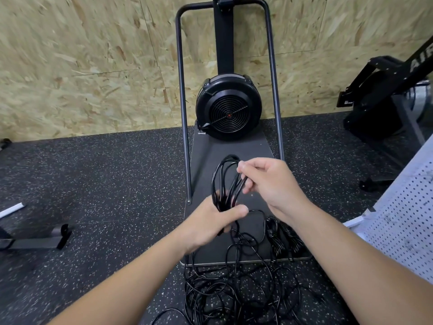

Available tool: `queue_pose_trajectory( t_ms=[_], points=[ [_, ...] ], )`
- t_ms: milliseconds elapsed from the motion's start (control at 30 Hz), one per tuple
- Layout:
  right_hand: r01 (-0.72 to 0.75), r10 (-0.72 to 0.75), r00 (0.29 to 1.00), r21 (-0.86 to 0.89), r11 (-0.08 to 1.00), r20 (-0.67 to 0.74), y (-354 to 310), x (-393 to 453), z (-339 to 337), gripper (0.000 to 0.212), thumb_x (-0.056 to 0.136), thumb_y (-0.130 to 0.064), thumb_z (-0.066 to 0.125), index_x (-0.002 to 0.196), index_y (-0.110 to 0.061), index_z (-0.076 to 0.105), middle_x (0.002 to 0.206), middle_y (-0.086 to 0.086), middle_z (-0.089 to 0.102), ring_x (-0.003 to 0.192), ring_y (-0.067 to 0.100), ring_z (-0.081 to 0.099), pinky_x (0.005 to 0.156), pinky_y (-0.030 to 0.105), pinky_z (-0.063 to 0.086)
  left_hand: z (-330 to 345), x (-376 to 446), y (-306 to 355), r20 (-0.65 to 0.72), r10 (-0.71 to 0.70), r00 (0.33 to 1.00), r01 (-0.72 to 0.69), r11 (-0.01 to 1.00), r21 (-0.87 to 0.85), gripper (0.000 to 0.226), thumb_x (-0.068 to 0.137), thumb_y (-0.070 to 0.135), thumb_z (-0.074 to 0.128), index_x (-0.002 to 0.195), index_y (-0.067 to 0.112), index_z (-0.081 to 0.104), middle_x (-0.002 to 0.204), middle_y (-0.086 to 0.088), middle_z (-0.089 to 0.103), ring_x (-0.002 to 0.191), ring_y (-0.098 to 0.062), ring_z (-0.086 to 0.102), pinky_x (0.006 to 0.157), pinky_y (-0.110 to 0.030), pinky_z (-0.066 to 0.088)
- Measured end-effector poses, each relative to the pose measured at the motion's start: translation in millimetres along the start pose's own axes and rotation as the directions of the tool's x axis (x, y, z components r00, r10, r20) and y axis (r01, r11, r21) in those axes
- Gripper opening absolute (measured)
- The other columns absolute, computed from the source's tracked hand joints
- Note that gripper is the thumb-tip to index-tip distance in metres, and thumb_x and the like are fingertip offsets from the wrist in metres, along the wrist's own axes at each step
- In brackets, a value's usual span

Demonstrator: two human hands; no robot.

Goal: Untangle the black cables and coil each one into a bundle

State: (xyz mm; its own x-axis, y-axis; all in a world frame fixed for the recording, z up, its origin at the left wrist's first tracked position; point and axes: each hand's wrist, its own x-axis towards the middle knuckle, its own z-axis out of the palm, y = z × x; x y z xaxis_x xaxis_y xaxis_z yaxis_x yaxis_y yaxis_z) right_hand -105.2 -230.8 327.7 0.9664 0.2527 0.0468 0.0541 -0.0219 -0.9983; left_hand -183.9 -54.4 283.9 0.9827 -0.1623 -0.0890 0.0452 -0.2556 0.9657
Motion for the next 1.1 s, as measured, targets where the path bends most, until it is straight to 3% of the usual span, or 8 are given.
queue_pose_trajectory(
  t_ms=[167,300,433,600,733,933,1000,1100],
  points=[
    [0.029,-0.031,0.995,-0.024,0.999,-0.098,-9.4,-11.6,0.2,0.017,0.1,-0.026,0.081,0.094,-0.01,0.082,0.067,0.011,0.074,0.065,0.029,0.078,0.083,0.054,0.068,16.7,4.5,-4.7,-0.091,-0.016,0.996,0.019,0.999,0.039,0.044,0.112,0.044,0.06,0.08,0.013,0.06,0.069,0.002,0.061,0.063,-0.025,0.057,0.066,-0.037,0.046],
    [0.088,-0.113,0.984,-0.169,0.982,-0.141,-13.6,-15.6,-3.7,0.014,0.098,-0.025,0.082,0.09,-0.013,0.082,0.064,0.008,0.075,0.062,0.026,0.078,0.077,0.05,0.067,11.3,3.4,-1.8,-0.018,-0.024,1.0,0.025,0.999,0.043,0.055,0.116,0.045,0.051,0.073,0.012,0.058,0.08,0.005,0.076,0.104,-0.039,0.074,0.079,-0.039,0.044],
    [0.06,-0.081,0.976,-0.105,0.993,-0.204,-11.7,-12.5,-5.6,0.018,0.091,-0.023,0.09,0.098,-0.011,0.079,0.076,0.008,0.078,0.063,0.027,0.079,0.076,0.055,0.067,14.6,3.4,-4.2,-0.001,0.009,1.0,-0.009,0.996,-0.093,0.052,0.118,0.038,0.05,0.077,0.005,0.048,0.066,-0.016,0.055,0.065,-0.033,0.065,0.083,-0.052,0.06],
    [-0.024,-0.017,0.983,-0.218,0.976,-0.184,-8.7,-8.0,-9.2,0.052,0.081,-0.059,0.092,0.12,-0.031,0.073,0.113,-0.01,0.075,0.095,0.002,0.075,0.092,0.039,0.064,7.9,7.6,-3.3,-0.126,0.044,0.991,-0.061,0.989,-0.135,0.044,0.116,0.031,0.055,0.081,0.009,0.037,0.068,-0.014,0.025,0.056,-0.024,0.027,0.055,-0.038,0.042],
    [-0.081,0.073,0.996,-0.256,0.963,-0.043,-2.8,-9.0,-2.9,0.074,0.088,-0.082,0.07,0.096,-0.008,0.076,0.09,0.006,0.08,0.074,0.016,0.07,0.082,0.042,0.059,14.3,5.0,-9.1,-0.075,0.057,0.996,-0.056,0.998,0.009,0.041,0.114,0.03,0.058,0.079,0.018,0.04,0.059,-0.007,0.034,0.051,-0.024,0.032,0.054,-0.037,0.042],
    [-0.21,0.211,0.971,-0.013,0.978,0.116,1.4,-3.8,-2.8,0.064,0.086,-0.075,0.078,0.074,-0.014,0.066,0.082,0.002,0.068,0.092,0.018,0.062,0.107,0.045,0.045,12.8,2.0,-2.6,-0.059,0.022,0.998,-0.015,0.994,0.106,0.025,0.111,0.028,0.065,0.099,0.013,0.049,0.056,-0.003,0.043,0.048,-0.025,0.041,0.052,-0.038,0.046],
    [-0.202,0.2,0.976,0.01,0.979,0.083,1.8,-3.8,-1.0,0.058,0.085,-0.073,0.081,0.082,-0.017,0.065,0.091,-0.003,0.068,0.102,0.013,0.062,0.114,0.046,0.044,12.3,-1.4,5.4,-0.004,-0.004,1.0,0.004,0.998,0.065,0.033,0.111,0.028,0.066,0.087,0.016,0.047,0.058,-0.009,0.045,0.05,-0.026,0.043,0.053,-0.037,0.047],
    [-0.204,0.146,0.975,0.417,0.886,0.167,-7.7,-9.1,5.3,0.057,0.091,-0.052,0.082,0.108,0.001,0.073,0.126,0.004,0.079,0.128,0.019,0.071,0.121,0.043,0.047,18.6,-7.9,17.1,0.144,-0.034,0.989,0.047,0.995,-0.084,0.043,0.112,0.03,0.064,0.074,0.012,0.053,0.06,-0.01,0.049,0.051,-0.025,0.047,0.054,-0.034,0.046]
  ],
)
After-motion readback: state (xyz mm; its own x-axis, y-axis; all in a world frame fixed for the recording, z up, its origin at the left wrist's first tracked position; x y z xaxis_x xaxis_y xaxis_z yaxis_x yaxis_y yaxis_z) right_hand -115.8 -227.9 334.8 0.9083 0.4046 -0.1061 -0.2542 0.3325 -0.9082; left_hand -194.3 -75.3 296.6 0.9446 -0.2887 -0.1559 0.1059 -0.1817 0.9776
